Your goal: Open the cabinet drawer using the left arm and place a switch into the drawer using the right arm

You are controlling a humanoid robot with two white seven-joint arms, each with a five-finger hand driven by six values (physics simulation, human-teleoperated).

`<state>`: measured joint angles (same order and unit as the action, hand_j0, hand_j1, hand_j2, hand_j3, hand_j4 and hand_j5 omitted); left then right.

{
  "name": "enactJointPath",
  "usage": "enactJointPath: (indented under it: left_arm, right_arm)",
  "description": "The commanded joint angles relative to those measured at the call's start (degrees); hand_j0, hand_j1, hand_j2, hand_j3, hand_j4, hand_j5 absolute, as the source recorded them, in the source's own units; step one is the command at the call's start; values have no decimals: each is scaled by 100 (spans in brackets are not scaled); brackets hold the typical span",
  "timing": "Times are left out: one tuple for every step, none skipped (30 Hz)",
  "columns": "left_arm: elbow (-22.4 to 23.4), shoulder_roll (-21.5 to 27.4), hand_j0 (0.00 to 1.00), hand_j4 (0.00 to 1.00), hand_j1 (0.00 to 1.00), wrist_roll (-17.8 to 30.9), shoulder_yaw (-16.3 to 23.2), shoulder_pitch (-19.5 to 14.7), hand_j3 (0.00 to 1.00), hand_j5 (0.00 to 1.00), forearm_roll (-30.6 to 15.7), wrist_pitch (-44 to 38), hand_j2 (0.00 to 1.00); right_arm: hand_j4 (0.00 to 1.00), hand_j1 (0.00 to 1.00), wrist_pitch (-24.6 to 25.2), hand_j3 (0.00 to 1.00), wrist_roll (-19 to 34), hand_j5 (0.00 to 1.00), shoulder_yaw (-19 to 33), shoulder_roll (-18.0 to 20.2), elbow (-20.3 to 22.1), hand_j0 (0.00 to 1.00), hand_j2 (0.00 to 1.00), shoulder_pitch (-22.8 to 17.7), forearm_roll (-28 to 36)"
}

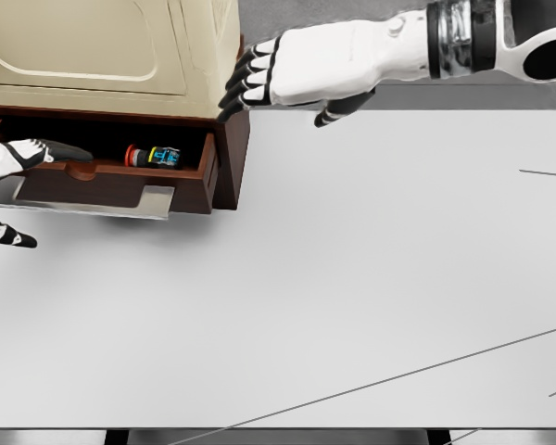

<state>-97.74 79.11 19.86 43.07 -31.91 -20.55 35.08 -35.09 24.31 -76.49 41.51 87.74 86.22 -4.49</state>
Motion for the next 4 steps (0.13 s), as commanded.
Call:
enactJointPath:
  left_arm:
    - [0,-651,100,100,100,528,-167,-8,100,100,42,-8,100]
    - [0,-730,100,100,100,528,-167,-17,100,100,104,-8,100]
    - [0,-730,100,100,100,528,-167,-35,100,100,104,-8,100]
    - [0,-678,100,100,100,528,-167,-61,100,100,113,-8,100]
  right_arm:
    - [100,100,9,100,-137,100,-639,1483,675,100,100,0,1]
    - [100,100,9,100,-137,100,-911,1580,675,100,100,0,1]
    - [100,100,9,100,-129,100,-1070,1677,675,100,100,0,1]
    - [100,100,9,100,-137,100,-1079,1677,675,100,100,0,1]
